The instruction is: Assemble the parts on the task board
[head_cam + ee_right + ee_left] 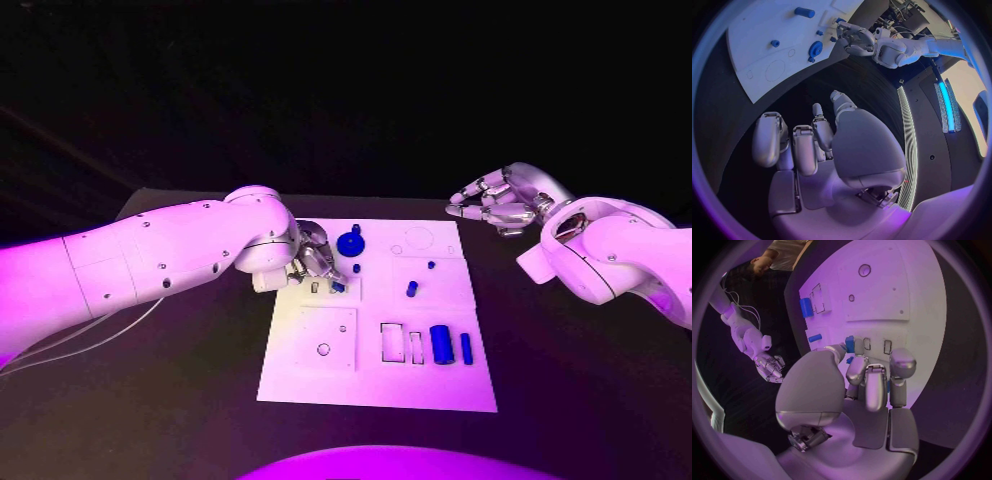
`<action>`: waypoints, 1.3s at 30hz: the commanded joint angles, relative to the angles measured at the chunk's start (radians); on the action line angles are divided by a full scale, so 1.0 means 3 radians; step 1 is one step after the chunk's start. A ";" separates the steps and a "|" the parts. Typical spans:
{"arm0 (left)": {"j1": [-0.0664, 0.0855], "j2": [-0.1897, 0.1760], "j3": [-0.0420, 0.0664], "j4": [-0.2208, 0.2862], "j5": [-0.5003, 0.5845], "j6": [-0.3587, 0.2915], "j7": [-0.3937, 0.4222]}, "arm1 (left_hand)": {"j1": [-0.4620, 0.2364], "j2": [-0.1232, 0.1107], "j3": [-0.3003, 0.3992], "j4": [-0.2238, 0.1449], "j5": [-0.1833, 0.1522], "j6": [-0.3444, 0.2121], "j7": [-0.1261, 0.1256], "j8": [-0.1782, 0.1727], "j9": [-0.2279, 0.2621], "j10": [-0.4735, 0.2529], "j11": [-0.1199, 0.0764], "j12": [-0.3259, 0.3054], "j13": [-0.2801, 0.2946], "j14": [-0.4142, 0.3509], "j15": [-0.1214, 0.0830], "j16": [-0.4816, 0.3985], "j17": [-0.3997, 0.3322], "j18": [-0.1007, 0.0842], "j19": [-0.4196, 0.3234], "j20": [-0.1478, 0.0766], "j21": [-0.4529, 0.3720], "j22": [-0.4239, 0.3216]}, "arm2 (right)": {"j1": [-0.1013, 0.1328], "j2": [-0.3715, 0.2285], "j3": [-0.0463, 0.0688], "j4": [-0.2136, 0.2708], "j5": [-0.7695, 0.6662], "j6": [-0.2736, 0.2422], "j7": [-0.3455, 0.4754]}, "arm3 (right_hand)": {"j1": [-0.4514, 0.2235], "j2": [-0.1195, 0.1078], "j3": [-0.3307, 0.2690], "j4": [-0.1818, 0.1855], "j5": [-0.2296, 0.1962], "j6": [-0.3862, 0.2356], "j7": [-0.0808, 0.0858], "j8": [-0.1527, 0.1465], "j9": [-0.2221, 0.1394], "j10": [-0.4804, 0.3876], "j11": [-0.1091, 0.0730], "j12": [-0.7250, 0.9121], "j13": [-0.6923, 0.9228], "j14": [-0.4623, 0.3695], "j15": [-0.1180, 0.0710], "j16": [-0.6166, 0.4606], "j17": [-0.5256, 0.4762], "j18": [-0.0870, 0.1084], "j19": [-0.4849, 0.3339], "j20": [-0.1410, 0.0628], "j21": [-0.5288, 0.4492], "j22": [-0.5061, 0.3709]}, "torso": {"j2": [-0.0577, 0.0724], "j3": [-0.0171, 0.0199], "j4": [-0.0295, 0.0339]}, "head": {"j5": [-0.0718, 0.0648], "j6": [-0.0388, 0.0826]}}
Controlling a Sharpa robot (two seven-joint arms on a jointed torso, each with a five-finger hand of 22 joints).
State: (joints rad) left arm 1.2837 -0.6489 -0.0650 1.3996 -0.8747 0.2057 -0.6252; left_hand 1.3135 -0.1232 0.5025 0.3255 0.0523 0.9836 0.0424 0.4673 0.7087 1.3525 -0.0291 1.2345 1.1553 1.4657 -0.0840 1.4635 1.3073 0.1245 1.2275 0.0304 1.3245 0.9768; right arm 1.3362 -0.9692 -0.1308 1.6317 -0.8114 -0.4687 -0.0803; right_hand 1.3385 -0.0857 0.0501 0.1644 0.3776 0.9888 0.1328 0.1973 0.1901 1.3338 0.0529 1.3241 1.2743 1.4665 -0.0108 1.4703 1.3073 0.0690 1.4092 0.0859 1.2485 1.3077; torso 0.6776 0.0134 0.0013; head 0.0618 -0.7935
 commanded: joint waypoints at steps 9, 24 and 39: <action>-0.0007 -0.0098 0.0011 0.0170 -0.0443 -0.0266 0.0020 | -0.0032 -0.0041 0.0627 -0.0587 0.0005 -0.0011 -0.0003 0.0038 0.0111 0.0034 -0.0005 -0.0005 0.0004 0.0183 -0.0007 0.0019 0.0175 -0.0026 -0.0004 -0.0003 0.0030 0.0018 | -0.0002 0.0000 0.0001 -0.0066 -0.0027 -0.0034 0.0048 | -0.0029 -0.0010 -0.0012 0.0000 0.0025 -0.0024 0.0001 0.0022 0.0004 -0.0057 -0.0006 -0.0041 -0.0041 0.0207 -0.0033 -0.0051 0.0320 0.0032 -0.0054 0.0005 -0.0070 0.0278 | 0.0006 0.0000 0.0010 | 0.0013 0.0011; -0.0077 -0.0050 0.0005 0.0123 -0.0715 -0.0279 -0.0004 | -0.0067 -0.0105 0.0805 -0.0657 0.0005 -0.0008 -0.0005 0.0062 0.0186 0.0051 -0.0010 -0.0005 0.0011 0.0186 -0.0012 0.0021 0.0181 -0.0030 0.0014 -0.0011 0.0046 0.0044 | -0.0002 -0.0005 0.0002 -0.0060 -0.0026 -0.0046 0.0069 | -0.0031 -0.0009 -0.0011 0.0001 0.0031 -0.0025 0.0001 0.0025 0.0005 -0.0059 -0.0006 -0.0042 -0.0042 0.0204 -0.0034 -0.0057 0.0313 0.0033 -0.0057 0.0005 -0.0076 0.0275 | 0.0011 -0.0002 0.0003 | 0.0024 -0.0013; -0.0104 -0.0018 -0.0014 0.0087 -0.0733 -0.0148 -0.0037 | -0.0109 -0.0138 0.0881 -0.0681 0.0005 0.0000 -0.0010 0.0083 0.0229 0.0092 -0.0014 0.0049 0.0071 0.0188 -0.0015 0.0022 0.0183 -0.0042 0.0054 -0.0015 0.0075 0.0109 | -0.0002 -0.0002 0.0002 -0.0053 -0.0032 -0.0029 0.0064 | -0.0031 -0.0009 -0.0011 0.0001 0.0031 -0.0025 0.0001 0.0025 0.0005 -0.0059 -0.0006 -0.0042 -0.0042 0.0204 -0.0034 -0.0057 0.0313 0.0033 -0.0057 0.0005 -0.0076 0.0275 | 0.0008 -0.0001 0.0000 | 0.0030 -0.0033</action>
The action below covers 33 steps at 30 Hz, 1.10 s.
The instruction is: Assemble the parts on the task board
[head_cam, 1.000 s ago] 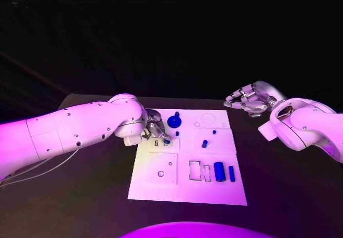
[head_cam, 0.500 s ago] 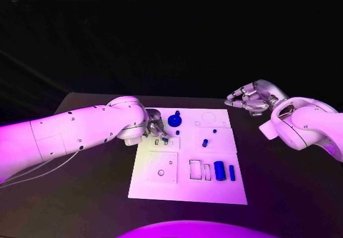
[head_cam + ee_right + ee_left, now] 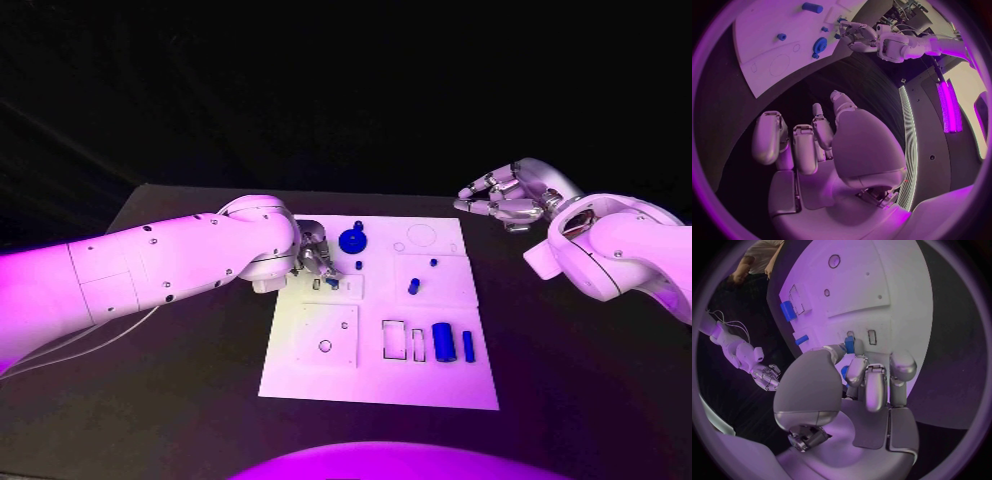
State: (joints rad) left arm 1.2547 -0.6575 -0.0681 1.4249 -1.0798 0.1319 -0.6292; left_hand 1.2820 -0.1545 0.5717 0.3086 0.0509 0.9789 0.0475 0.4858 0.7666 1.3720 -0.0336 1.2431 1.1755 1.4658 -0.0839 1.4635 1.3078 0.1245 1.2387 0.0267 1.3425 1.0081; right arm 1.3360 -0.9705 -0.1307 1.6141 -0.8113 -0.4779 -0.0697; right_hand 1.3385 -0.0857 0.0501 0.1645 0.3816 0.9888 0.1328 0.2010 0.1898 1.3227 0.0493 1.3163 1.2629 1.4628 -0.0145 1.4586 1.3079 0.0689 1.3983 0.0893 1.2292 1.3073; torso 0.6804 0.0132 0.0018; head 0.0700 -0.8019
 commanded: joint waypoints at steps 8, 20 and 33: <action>-0.0014 0.0021 -0.0007 0.0002 -0.0132 0.0168 -0.0038 | -0.0029 -0.0055 0.0688 -0.0644 0.0009 0.0022 -0.0034 0.0037 0.0063 0.0043 -0.0005 0.0040 0.0021 0.0188 -0.0020 0.0023 0.0184 -0.0050 0.0045 -0.0006 0.0037 0.0050 | -0.0001 0.0006 0.0002 0.0015 0.0009 0.0012 0.0030 | -0.0036 -0.0006 -0.0010 0.0004 0.0026 -0.0025 0.0000 0.0016 0.0006 -0.0021 0.0005 -0.0015 -0.0003 0.0217 -0.0022 -0.0019 0.0312 0.0033 -0.0019 -0.0007 -0.0013 0.0277 | -0.0001 0.0003 -0.0001 | 0.0000 0.0002; -0.0024 0.0028 -0.0008 0.0022 -0.0233 0.0271 -0.0042 | -0.0056 -0.0077 0.0734 -0.0664 0.0010 0.0027 -0.0041 0.0059 0.0095 0.0046 -0.0012 0.0038 0.0013 0.0189 -0.0025 0.0023 0.0185 -0.0054 0.0058 -0.0009 0.0049 0.0071 | -0.0001 0.0003 0.0002 0.0015 0.0131 0.0025 0.0027 | -0.0041 -0.0001 -0.0008 0.0008 0.0033 -0.0025 -0.0001 0.0019 0.0007 -0.0020 0.0004 -0.0015 -0.0003 0.0218 -0.0023 -0.0018 0.0315 0.0034 -0.0020 -0.0008 -0.0017 0.0275 | -0.0002 0.0001 -0.0001 | 0.0008 -0.0008; -0.0028 0.0023 -0.0008 0.0036 -0.0256 0.0289 -0.0039 | -0.0082 -0.0094 0.0799 -0.0686 0.0010 0.0023 -0.0045 0.0085 0.0134 0.0047 -0.0016 0.0039 0.0010 0.0190 -0.0028 0.0023 0.0186 -0.0054 0.0061 -0.0013 0.0055 0.0076 | -0.0001 0.0005 0.0002 0.0011 0.0214 0.0040 0.0027 | -0.0043 0.0000 -0.0008 0.0009 0.0034 -0.0025 -0.0001 0.0020 0.0007 -0.0020 0.0004 -0.0015 -0.0003 0.0218 -0.0023 -0.0018 0.0315 0.0034 -0.0021 -0.0008 -0.0019 0.0274 | -0.0001 -0.0001 0.0003 | 0.0006 -0.0014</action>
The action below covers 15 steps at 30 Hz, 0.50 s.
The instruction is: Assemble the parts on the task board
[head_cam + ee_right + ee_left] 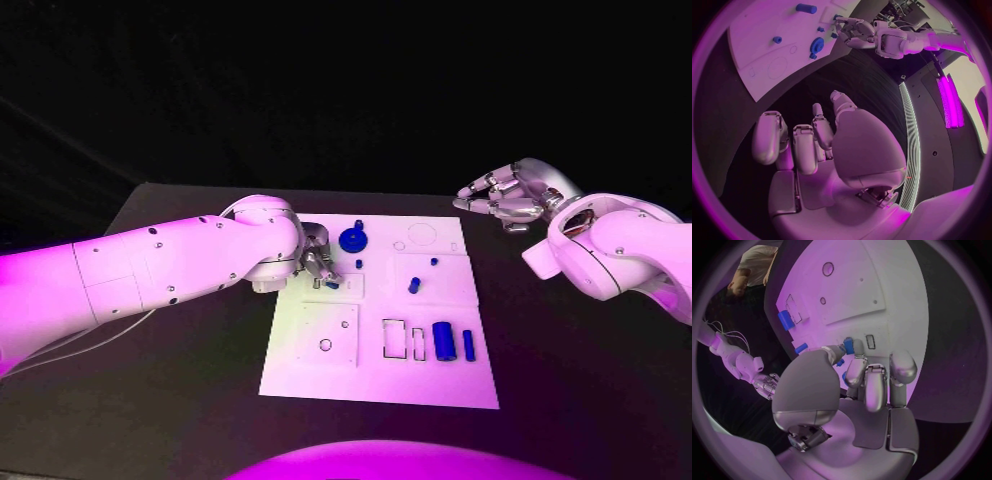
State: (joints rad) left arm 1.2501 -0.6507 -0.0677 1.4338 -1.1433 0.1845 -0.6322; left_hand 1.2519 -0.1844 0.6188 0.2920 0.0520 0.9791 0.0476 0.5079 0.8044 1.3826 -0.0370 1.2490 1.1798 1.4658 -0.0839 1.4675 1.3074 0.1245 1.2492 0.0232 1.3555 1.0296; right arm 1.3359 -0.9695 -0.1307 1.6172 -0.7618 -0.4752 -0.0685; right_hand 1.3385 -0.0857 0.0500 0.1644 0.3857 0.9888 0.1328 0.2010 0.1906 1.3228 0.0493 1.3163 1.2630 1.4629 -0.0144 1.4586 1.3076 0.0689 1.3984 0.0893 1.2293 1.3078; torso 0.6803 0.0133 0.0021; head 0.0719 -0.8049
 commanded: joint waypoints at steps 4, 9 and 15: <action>-0.0012 0.0000 -0.0009 0.0009 -0.0045 0.0108 -0.0030 | 0.0010 0.0003 0.0657 -0.0634 0.0006 0.0023 -0.0046 0.0018 0.0018 0.0014 -0.0005 0.0021 -0.0003 0.0190 -0.0029 0.0010 0.0188 -0.0054 0.0026 -0.0002 0.0013 0.0006 | -0.0001 0.0003 0.0001 0.0001 0.0050 0.0032 0.0024 | -0.0043 0.0000 -0.0008 0.0009 0.0020 -0.0025 -0.0001 0.0021 0.0004 -0.0020 0.0004 -0.0015 -0.0004 0.0218 -0.0023 -0.0018 0.0316 0.0034 -0.0021 -0.0008 -0.0019 0.0273 | 0.0000 0.0000 0.0001 | -0.0002 0.0000; -0.0012 0.0005 -0.0008 0.0004 -0.0046 0.0107 -0.0033 | 0.0002 0.0003 0.0669 -0.0636 0.0006 0.0022 -0.0047 0.0023 0.0025 0.0014 -0.0006 0.0022 -0.0004 0.0191 -0.0030 0.0010 0.0189 -0.0055 0.0028 -0.0003 0.0015 0.0010 | -0.0001 0.0003 0.0001 0.0003 0.0042 0.0032 0.0025 | -0.0043 0.0000 -0.0008 0.0009 0.0020 -0.0025 -0.0001 0.0021 0.0004 -0.0020 0.0004 -0.0015 -0.0004 0.0218 -0.0023 -0.0018 0.0316 0.0034 -0.0021 -0.0008 -0.0019 0.0273 | -0.0002 0.0001 0.0000 | -0.0004 0.0005; -0.0011 0.0012 -0.0008 -0.0007 -0.0024 0.0118 -0.0038 | -0.0171 -0.0025 0.0611 -0.0546 0.0001 0.0052 -0.0075 0.0071 0.0081 0.0035 -0.0019 0.0044 0.0010 0.0192 -0.0037 0.0011 0.0192 -0.0060 0.0042 -0.0003 0.0026 0.0034 | -0.0001 0.0000 0.0001 0.0009 0.0033 0.0026 0.0028 | -0.0043 0.0000 -0.0008 0.0009 0.0020 -0.0025 -0.0001 0.0021 0.0004 -0.0020 0.0004 -0.0015 -0.0004 0.0218 -0.0023 -0.0018 0.0316 0.0034 -0.0021 -0.0008 -0.0019 0.0273 | -0.0002 0.0002 0.0001 | -0.0009 -0.0001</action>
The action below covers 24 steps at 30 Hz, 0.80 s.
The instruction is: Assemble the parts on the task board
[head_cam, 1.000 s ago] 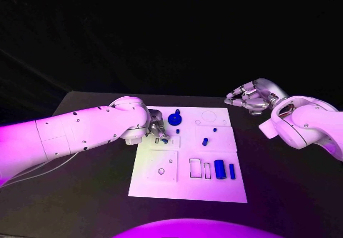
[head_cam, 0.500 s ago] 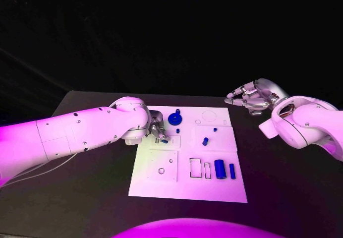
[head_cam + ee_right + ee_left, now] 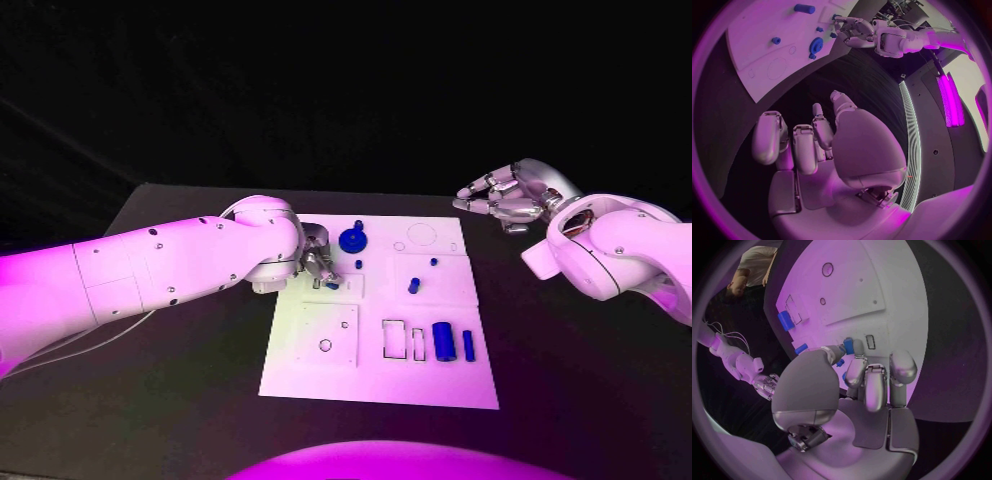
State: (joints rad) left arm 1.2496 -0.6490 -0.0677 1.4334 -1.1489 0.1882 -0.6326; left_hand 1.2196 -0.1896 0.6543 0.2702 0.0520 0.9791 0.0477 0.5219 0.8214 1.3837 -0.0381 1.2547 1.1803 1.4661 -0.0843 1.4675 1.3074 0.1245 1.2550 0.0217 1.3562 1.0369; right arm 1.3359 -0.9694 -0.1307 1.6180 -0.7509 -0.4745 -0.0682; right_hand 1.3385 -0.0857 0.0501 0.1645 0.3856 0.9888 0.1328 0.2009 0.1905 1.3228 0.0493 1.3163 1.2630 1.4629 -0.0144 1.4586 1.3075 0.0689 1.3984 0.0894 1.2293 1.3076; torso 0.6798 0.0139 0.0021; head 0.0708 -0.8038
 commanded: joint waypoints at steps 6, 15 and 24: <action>-0.0009 0.0015 -0.0008 -0.0019 0.0015 0.0110 -0.0040 | -0.0316 -0.0054 0.0260 -0.0293 0.0001 0.0088 -0.0110 0.0047 0.0060 0.0042 -0.0044 0.0049 0.0025 0.0191 -0.0060 0.0011 0.0194 -0.0064 0.0041 -0.0009 0.0032 0.0034 | -0.0001 -0.0006 0.0001 0.0012 -0.0012 0.0018 0.0029 | -0.0047 0.0001 -0.0008 0.0011 0.0023 -0.0026 -0.0001 0.0024 0.0005 -0.0024 0.0004 -0.0019 -0.0009 0.0216 -0.0024 -0.0023 0.0310 0.0035 -0.0023 -0.0008 -0.0026 0.0270 | -0.0001 0.0001 0.0001 | -0.0008 -0.0004; -0.0009 0.0033 -0.0008 -0.0040 0.0025 0.0107 -0.0047 | -0.0475 -0.0034 -0.0090 -0.0106 -0.0001 0.0132 -0.0118 0.0040 0.0077 0.0047 -0.0051 0.0072 0.0039 0.0192 -0.0070 0.0010 0.0196 -0.0068 0.0055 -0.0025 0.0037 0.0050 | 0.0000 -0.0012 0.0001 0.0019 -0.0019 0.0011 0.0032 | -0.0047 0.0001 -0.0008 0.0011 0.0023 -0.0026 -0.0001 0.0024 0.0005 -0.0024 0.0004 -0.0019 -0.0009 0.0216 -0.0024 -0.0023 0.0310 0.0035 -0.0023 -0.0008 -0.0026 0.0270 | -0.0002 -0.0001 0.0002 | -0.0020 -0.0004; -0.0009 0.0042 -0.0008 -0.0055 0.0027 0.0092 -0.0053 | -0.0527 0.0063 -0.0609 0.0055 0.0002 0.0161 -0.0121 0.0022 0.0092 0.0047 -0.0053 0.0094 0.0055 0.0192 -0.0072 0.0009 0.0197 -0.0070 0.0066 -0.0029 0.0037 0.0059 | 0.0000 -0.0016 0.0001 0.0021 -0.0020 -0.0002 0.0043 | -0.0050 -0.0001 -0.0009 0.0012 0.0023 -0.0028 -0.0001 0.0025 0.0005 -0.0024 0.0004 -0.0019 -0.0010 0.0216 -0.0024 -0.0024 0.0310 0.0036 -0.0024 -0.0008 -0.0028 0.0269 | 0.0000 -0.0002 0.0002 | -0.0026 0.0001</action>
State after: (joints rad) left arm 1.2477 -0.6389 -0.0700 1.4175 -1.1460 0.1982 -0.6430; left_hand 1.0588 -0.1800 0.4789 0.2854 0.0525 1.0253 0.0089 0.5322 0.8477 1.3991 -0.0536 1.2778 1.1961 1.4656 -0.0985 1.4675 1.3081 0.1092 1.2673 0.0124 1.3622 1.0533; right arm 1.3359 -0.9739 -0.1307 1.6229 -0.7516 -0.4754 -0.0655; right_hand 1.3305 -0.0859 0.0501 0.1644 0.3894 0.9888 0.1328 0.2047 0.1911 1.3228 0.0493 1.3163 1.2613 1.4629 -0.0144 1.4547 1.3074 0.0689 1.3984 0.0893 1.2249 1.3073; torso 0.6794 0.0134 0.0028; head 0.0634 -0.8046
